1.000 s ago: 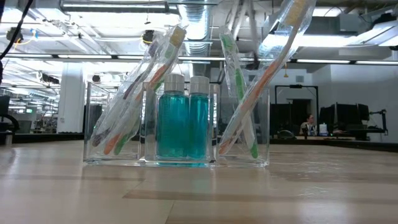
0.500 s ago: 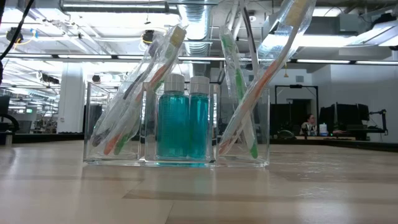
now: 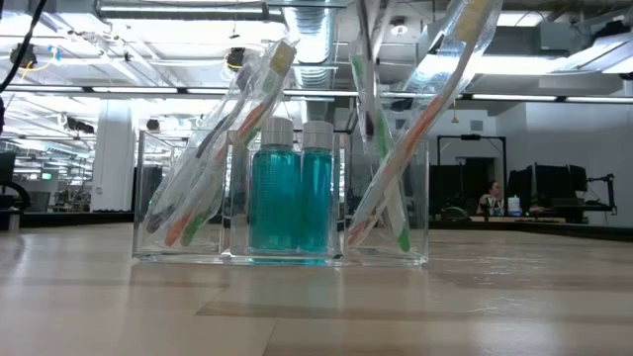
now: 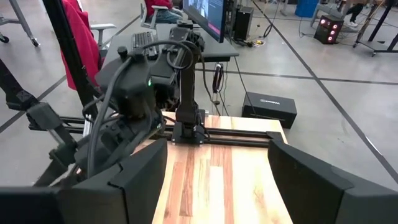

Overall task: Pick & Place toothbrushing station
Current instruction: Put the violet toothbrush into the transparent organizer

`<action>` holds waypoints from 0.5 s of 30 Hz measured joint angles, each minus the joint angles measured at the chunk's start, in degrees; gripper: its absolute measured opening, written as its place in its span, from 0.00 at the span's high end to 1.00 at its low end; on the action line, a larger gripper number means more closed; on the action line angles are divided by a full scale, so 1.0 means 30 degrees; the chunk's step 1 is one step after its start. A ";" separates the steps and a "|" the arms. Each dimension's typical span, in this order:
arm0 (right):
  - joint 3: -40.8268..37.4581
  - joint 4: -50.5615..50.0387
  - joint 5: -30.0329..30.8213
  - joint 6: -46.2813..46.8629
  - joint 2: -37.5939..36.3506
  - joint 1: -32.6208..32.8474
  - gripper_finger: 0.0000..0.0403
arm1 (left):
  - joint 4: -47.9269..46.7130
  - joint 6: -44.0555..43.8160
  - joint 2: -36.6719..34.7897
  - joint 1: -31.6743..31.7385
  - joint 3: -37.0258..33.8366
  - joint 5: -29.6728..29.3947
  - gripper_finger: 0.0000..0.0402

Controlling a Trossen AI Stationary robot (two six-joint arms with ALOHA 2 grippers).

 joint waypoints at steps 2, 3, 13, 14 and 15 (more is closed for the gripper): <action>0.0000 0.0000 0.0000 0.0000 0.0000 0.0000 0.33 | -0.0461 0.0294 0.0158 -0.0049 0.0007 0.0065 1.00; 0.0000 0.0000 0.0000 0.0000 0.0000 0.0000 0.33 | -0.0962 0.0396 0.0187 -0.0080 -0.0009 0.0121 1.00; 0.0000 -0.0007 0.0000 0.0003 0.0000 0.0000 0.33 | -0.1937 0.0881 0.0203 -0.0145 -0.1519 0.0159 1.00; 0.0000 -0.0007 0.0000 0.0007 0.0000 0.0000 0.33 | -0.1877 0.0857 0.0203 -0.0145 -0.1815 0.0160 1.00; 0.0000 -0.0007 0.0000 0.0000 0.0000 0.0000 0.33 | -0.1805 0.0836 0.0203 -0.0145 -0.2142 0.0156 1.00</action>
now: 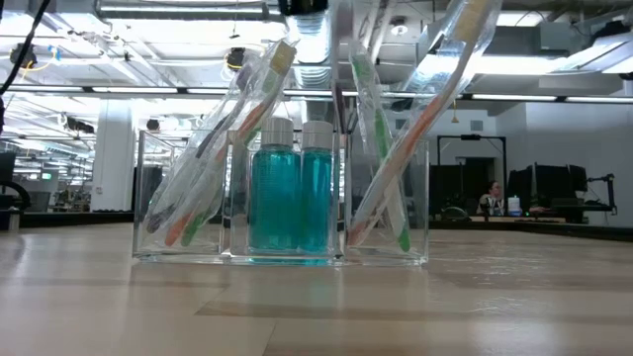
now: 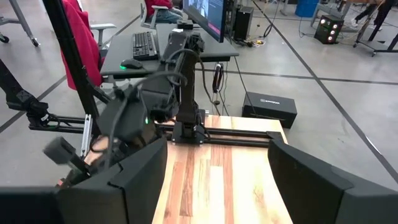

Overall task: Pick & Place toothbrushing station
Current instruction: Put the violet toothbrush into the transparent organizer

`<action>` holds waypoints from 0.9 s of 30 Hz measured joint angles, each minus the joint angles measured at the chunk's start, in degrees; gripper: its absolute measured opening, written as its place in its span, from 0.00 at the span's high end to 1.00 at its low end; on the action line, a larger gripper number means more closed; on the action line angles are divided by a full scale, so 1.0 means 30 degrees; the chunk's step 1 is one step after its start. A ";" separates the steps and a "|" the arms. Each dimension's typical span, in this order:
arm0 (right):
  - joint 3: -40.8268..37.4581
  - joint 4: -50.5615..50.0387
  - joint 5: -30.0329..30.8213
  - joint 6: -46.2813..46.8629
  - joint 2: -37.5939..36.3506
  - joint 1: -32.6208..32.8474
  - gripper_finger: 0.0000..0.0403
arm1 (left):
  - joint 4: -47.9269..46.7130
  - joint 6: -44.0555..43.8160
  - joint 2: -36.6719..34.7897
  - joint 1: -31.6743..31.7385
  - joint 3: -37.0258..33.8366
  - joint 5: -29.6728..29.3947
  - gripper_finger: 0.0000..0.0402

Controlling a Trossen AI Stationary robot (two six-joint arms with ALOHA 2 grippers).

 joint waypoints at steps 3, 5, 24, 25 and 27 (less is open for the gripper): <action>0.0000 0.0000 0.0000 0.0007 0.0000 0.0000 0.33 | -0.0083 0.0018 0.0007 0.0000 -0.0710 -0.0072 1.00; 0.0000 -0.0007 0.0000 0.0007 0.0000 0.0000 0.33 | 0.0235 0.0025 0.0007 0.0000 -0.1041 -0.0091 1.00; 0.0000 -0.0029 -0.0603 0.0080 0.0000 -0.0881 0.33 | 0.2932 -0.1182 -0.0257 0.0146 -0.2616 0.0002 0.85; 0.0000 -0.0035 -0.0658 0.0080 0.0000 -0.0926 0.33 | 0.3035 -0.1182 -0.0275 0.0146 -0.2616 0.0004 0.81; 0.0000 -0.0034 -0.0694 0.0071 0.0000 -0.0991 0.33 | 0.2999 -0.1361 -0.0346 0.0146 -0.2616 -0.0006 0.72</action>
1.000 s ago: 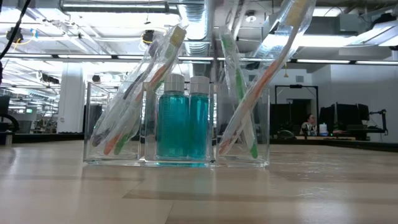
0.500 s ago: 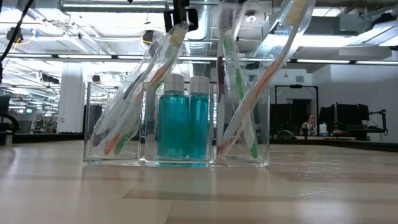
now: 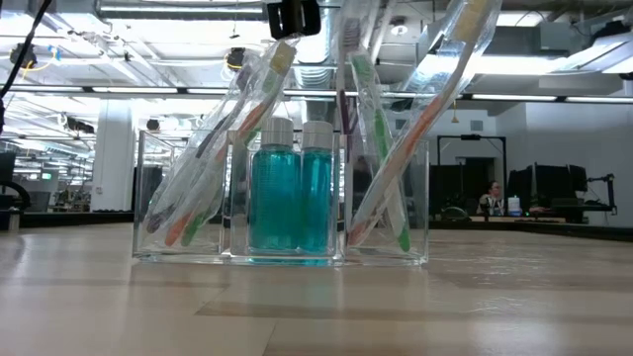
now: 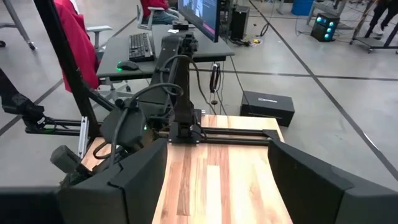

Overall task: Pick & Place toothbrushing station
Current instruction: Put the violet toothbrush into the transparent organizer

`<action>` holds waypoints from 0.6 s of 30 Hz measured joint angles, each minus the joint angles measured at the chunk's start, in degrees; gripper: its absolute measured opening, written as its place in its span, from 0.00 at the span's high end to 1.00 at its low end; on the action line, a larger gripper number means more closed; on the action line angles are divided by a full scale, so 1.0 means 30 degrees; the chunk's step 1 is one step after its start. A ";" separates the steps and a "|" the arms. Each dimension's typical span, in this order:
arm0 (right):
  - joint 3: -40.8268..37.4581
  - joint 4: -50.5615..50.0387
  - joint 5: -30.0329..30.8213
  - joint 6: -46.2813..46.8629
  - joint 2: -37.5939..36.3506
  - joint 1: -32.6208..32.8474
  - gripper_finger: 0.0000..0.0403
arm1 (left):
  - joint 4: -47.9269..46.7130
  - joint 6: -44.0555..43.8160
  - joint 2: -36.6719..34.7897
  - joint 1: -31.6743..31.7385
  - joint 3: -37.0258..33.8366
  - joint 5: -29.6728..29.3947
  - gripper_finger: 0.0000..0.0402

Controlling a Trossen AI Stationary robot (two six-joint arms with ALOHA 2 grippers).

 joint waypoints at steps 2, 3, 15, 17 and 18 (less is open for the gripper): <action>0.0000 -0.0002 -0.0020 -0.0012 0.0000 0.0000 0.33 | 0.0112 -0.0269 -0.0114 0.0002 0.0000 0.0003 0.62; 0.0000 -0.0002 -0.0020 -0.0014 0.0000 0.0000 0.33 | 0.0167 -0.0319 -0.0142 0.0080 0.0007 0.0003 0.57; 0.0000 0.0001 -0.0020 -0.0071 0.0000 0.0000 0.33 | 0.0181 -0.1674 -0.0127 0.0313 0.0007 0.0046 0.18; 0.0000 0.0005 -0.0020 -0.0071 0.0000 0.0000 0.33 | 0.0179 -0.1676 -0.0127 0.0313 0.0007 0.0046 0.16; 0.0000 0.0005 -0.0020 -0.0071 0.0000 0.0000 0.33 | 0.0165 -0.1681 -0.0127 0.0353 0.0007 0.0054 0.16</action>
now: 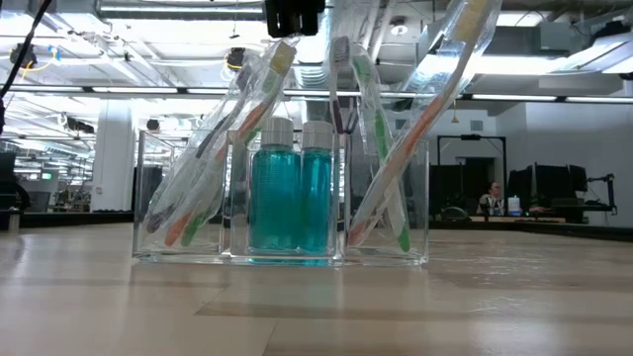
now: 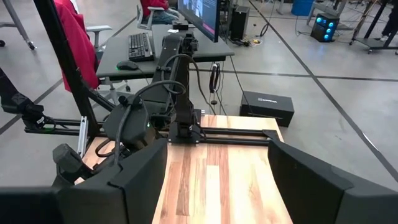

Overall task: Pick & Place toothbrushing station
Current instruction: Put the violet toothbrush into the transparent organizer, then return to Home Position

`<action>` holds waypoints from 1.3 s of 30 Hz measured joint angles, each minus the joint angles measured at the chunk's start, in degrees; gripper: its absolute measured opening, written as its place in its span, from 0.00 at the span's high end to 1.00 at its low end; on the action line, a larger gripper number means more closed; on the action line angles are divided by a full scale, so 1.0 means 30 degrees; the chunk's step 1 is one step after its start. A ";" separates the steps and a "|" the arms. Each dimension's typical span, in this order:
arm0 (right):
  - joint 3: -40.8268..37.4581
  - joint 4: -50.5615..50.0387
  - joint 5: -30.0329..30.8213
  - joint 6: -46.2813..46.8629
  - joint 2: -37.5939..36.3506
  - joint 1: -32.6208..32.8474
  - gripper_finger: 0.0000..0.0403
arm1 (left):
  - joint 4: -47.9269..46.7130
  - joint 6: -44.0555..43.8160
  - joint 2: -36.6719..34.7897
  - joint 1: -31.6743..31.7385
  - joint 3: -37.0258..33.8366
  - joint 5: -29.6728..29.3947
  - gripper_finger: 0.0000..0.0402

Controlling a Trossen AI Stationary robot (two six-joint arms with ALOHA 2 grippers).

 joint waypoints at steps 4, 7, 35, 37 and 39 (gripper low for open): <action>0.0000 0.0007 0.0000 0.0000 0.0000 0.0000 0.33 | -0.0048 -0.0087 0.0000 0.0062 0.0000 0.0000 0.16; 0.0000 0.0007 0.0000 0.0000 0.0000 -0.0002 0.33 | -0.0816 0.0014 0.0000 0.0211 0.0000 0.0007 0.16; 0.0007 0.1150 0.0831 0.0304 -0.0576 -0.1021 0.33 | -0.9608 0.2353 -0.7883 0.4413 -0.0007 -0.0349 0.15; 0.0007 0.1537 0.1272 0.0461 -0.0576 -0.1027 0.33 | -0.9287 0.3321 -0.8710 0.4800 -0.0007 -0.2065 0.15; 0.0007 0.2350 0.1450 0.0523 -0.0576 -0.1020 0.33 | -0.8284 0.4644 -0.9588 0.5081 -0.0011 -0.4269 0.16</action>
